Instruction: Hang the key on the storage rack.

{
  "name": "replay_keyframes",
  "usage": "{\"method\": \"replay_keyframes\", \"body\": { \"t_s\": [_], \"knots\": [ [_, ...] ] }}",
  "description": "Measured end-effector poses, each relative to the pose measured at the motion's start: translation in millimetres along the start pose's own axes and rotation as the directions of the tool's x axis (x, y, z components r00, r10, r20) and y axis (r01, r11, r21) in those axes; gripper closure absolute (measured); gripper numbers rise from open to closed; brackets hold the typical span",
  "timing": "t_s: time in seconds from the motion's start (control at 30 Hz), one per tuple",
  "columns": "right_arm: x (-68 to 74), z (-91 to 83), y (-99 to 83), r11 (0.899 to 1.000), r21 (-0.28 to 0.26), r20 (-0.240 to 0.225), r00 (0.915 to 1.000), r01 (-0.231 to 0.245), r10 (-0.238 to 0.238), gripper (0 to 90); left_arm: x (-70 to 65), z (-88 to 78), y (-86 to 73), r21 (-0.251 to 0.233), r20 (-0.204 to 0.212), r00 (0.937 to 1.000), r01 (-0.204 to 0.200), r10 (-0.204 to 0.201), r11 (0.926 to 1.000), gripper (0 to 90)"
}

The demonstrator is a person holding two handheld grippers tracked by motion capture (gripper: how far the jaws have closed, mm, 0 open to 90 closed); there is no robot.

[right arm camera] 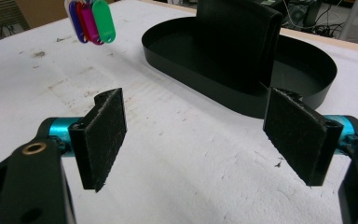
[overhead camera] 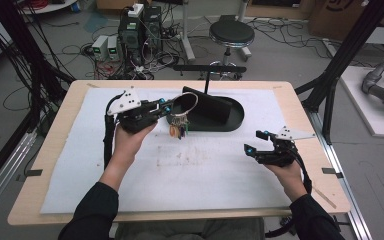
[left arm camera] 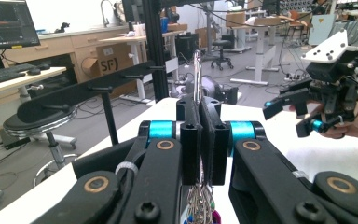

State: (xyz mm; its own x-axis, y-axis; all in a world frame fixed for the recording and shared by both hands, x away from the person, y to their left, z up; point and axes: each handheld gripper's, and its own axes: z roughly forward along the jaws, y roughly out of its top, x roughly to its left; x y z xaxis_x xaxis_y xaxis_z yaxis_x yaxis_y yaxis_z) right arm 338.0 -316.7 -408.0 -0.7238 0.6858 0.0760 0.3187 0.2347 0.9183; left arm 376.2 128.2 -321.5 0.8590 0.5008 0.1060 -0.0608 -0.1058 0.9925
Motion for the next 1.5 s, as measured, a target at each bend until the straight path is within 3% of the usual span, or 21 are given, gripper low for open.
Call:
{"method": "replay_keyframes", "body": {
  "t_s": [0.33,0.5,0.83,1.13,1.5],
  "knots": [
    [-1.4,-0.4,-0.3,1.000,0.003,0.021,0.9998,0.000,0.000,21.7,16.9,9.2,13.8,-0.016,-0.026,0.9996,-0.008,0.008,0.9998,86.7],
    [-4.1,-1.9,-0.6,1.000,-0.003,0.030,0.9994,-0.013,0.013,21.7,28.9,13.0,15.3,-0.026,-0.035,0.9994,0.008,-0.009,0.9996,86.6],
    [-6.5,-3.0,-1.1,1.000,-0.005,0.036,0.9991,-0.021,0.021,21.7,48.3,18.4,3.0,-0.040,-0.070,0.9968,0.034,-0.036,0.9986,86.7],
    [-6.6,-2.5,-1.1,1.000,-0.006,0.035,0.9991,-0.024,0.024,21.7,56.9,24.9,-5.0,-0.045,-0.091,0.9943,0.051,-0.055,0.9977,86.7],
    [-7.9,-3.0,-1.4,1.000,-0.007,0.037,0.9989,-0.028,0.029,21.7,68.7,35.0,-2.2,-0.028,-0.093,0.9932,0.069,-0.071,0.9972,86.6]
  ]
}}
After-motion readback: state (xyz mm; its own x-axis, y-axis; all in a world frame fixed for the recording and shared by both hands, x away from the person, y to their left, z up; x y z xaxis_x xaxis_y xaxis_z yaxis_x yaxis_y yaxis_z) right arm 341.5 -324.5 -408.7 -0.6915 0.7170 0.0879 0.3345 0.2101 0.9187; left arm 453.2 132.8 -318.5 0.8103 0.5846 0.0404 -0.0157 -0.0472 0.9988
